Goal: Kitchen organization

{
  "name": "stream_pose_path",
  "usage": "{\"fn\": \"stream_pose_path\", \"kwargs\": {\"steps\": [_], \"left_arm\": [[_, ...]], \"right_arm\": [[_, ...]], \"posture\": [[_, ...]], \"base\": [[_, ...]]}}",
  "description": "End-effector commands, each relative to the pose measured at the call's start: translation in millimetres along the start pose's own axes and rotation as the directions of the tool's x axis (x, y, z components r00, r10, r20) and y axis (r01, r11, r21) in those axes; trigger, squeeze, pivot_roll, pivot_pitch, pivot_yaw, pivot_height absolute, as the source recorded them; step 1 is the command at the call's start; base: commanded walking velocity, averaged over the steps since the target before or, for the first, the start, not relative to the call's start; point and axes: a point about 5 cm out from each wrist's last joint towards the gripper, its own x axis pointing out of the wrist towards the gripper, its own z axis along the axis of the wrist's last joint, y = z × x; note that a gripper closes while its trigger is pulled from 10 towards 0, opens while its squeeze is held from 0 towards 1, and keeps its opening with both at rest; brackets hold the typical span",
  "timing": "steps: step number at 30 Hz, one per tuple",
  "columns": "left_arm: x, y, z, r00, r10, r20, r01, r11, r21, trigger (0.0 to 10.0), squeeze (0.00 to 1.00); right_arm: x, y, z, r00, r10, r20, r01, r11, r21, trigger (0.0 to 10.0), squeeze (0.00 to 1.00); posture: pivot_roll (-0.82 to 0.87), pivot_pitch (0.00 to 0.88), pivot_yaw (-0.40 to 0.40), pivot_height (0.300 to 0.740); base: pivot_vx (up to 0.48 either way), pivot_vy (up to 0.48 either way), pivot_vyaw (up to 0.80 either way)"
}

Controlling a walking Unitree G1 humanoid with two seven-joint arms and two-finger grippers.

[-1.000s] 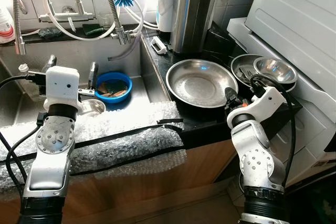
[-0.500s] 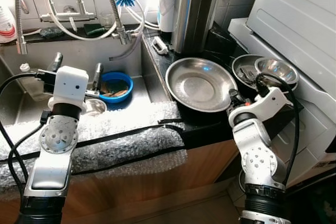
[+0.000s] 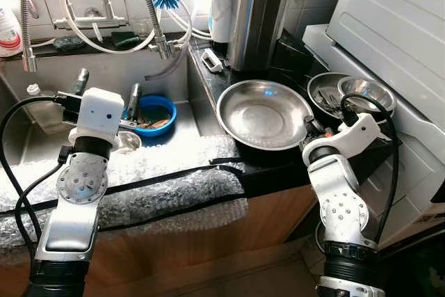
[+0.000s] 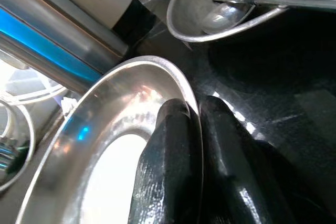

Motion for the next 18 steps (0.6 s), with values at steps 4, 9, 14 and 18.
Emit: {"fn": "stream_pose_path", "kwargs": {"steps": [4,9,14,18], "left_arm": [[3.5,1.9,8.5,0.999,0.004,0.049,-0.005,0.999,0.034,10.0,0.0],[4.8,1.0,11.5,0.998,0.003,0.06,-0.006,0.999,0.045,10.0,0.0],[8.7,-4.0,17.0,0.997,-0.003,0.082,-0.002,0.998,0.058,10.0,0.0],[11.6,-4.9,22.3,0.995,0.002,0.102,-0.009,0.998,0.06,10.0,0.0]], "right_arm": [[-1.6,13.0,-3.2,0.997,0.071,0.027,-0.073,0.993,0.09,0.0,0.0],[-3.5,23.0,0.3,0.989,0.13,0.064,-0.138,0.98,0.141,0.0,0.0],[-3.8,27.5,2.3,0.984,0.156,0.085,-0.169,0.971,0.171,10.0,0.0],[-5.5,33.8,9.7,0.965,0.215,0.149,-0.244,0.945,0.216,10.0,0.0]], "posture": [[-0.05,0.0,-0.069,0.727],[-0.05,0.0,-0.068,0.727],[-0.05,0.0,-0.067,0.727],[-0.05,0.0,-0.067,0.727]], "base": [[0.0,0.0,0.0],[0.0,0.0,0.0],[0.0,0.0,0.0],[0.0,0.0,0.0]]}}
